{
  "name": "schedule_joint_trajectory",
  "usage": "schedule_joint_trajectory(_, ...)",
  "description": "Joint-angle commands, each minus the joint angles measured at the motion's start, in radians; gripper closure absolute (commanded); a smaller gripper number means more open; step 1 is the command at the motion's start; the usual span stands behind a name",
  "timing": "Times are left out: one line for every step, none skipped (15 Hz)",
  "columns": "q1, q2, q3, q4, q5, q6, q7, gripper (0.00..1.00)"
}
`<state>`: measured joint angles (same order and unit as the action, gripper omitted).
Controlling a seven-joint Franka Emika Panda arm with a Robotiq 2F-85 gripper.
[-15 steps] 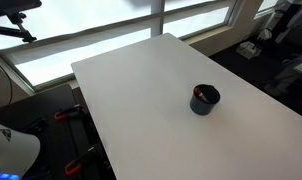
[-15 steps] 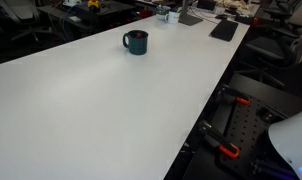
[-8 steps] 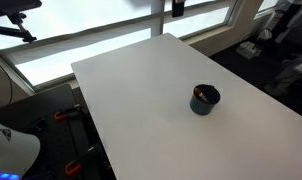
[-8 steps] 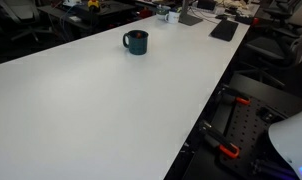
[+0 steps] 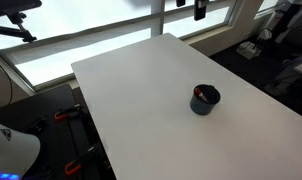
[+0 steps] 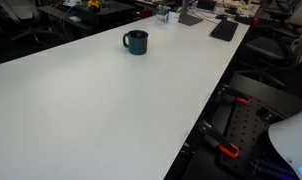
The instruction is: Remove the marker from the cup and put it on the table
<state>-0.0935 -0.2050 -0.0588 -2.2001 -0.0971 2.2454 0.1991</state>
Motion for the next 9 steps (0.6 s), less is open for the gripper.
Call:
schedule_joint_trajectory(-0.002,0.0,0.003,0.001,0.001,-0.002,-0.001,0.0)
schedule_joint_trajectory(-0.002,0.0,0.003,0.001,0.001,-0.001,-0.001,0.0)
schedule_joint_trajectory(-0.005,0.023,0.002,0.02,0.0,-0.006,0.004,0.0)
schedule_joint_trajectory(-0.006,0.071,-0.008,0.055,0.022,-0.012,-0.009,0.0)
schedule_joint_trajectory(-0.008,0.108,-0.018,0.081,0.044,-0.012,-0.014,0.0)
schedule_joint_trajectory(-0.01,0.149,-0.029,0.111,0.067,-0.008,-0.026,0.0)
schedule_joint_trajectory(-0.012,0.177,-0.035,0.134,0.082,-0.008,-0.029,0.0)
schedule_joint_trajectory(-0.016,0.212,-0.042,0.164,0.096,-0.003,-0.028,0.0)
schedule_joint_trajectory(-0.018,0.243,-0.047,0.193,0.111,-0.003,-0.028,0.0)
